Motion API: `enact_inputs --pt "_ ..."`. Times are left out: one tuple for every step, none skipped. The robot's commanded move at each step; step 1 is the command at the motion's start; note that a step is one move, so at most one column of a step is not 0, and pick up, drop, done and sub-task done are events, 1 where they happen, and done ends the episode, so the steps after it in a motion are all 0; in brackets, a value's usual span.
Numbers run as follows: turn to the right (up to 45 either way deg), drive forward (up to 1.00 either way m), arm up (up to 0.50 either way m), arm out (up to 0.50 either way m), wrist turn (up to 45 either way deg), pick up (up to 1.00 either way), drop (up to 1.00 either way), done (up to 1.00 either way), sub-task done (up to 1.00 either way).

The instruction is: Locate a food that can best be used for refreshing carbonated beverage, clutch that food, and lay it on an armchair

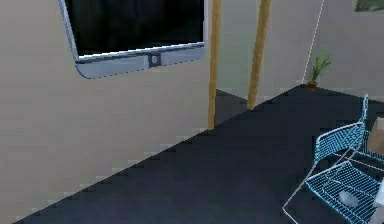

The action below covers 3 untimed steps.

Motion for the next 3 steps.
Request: enact_inputs --pt "9.0 0.0 0.0 0.0 0.0 0.0 0.0 0.0 0.0" --pt "0.0 0.15 0.0 0.0 0.0 0.0 0.0 0.0 0.0" --pt "3.0 0.0 0.0 0.0 0.0 0.0 0.0 0.0 0.0"
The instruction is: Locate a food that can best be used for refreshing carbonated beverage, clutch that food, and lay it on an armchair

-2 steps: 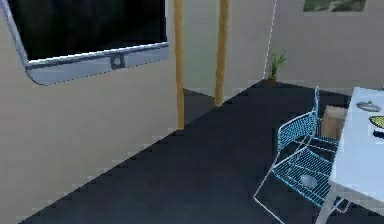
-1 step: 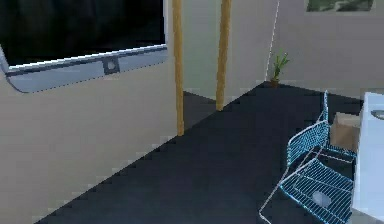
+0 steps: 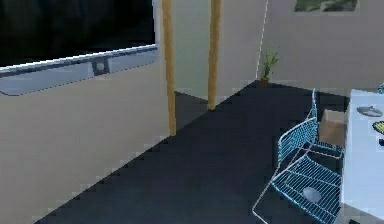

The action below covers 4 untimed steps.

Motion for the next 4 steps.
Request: enact_inputs --pt "0.0 1.0 0.0 0.0 0.0 0.0 0.0 0.0 0.0" --pt "6.0 0.0 0.0 0.0 0.0 0.0 0.0 0.0 0.0" --pt "0.0 0.25 0.0 0.0 0.0 0.0 0.0 0.0 0.0" --pt "6.0 0.0 0.0 0.0 0.0 0.0 0.0 0.0 0.0"
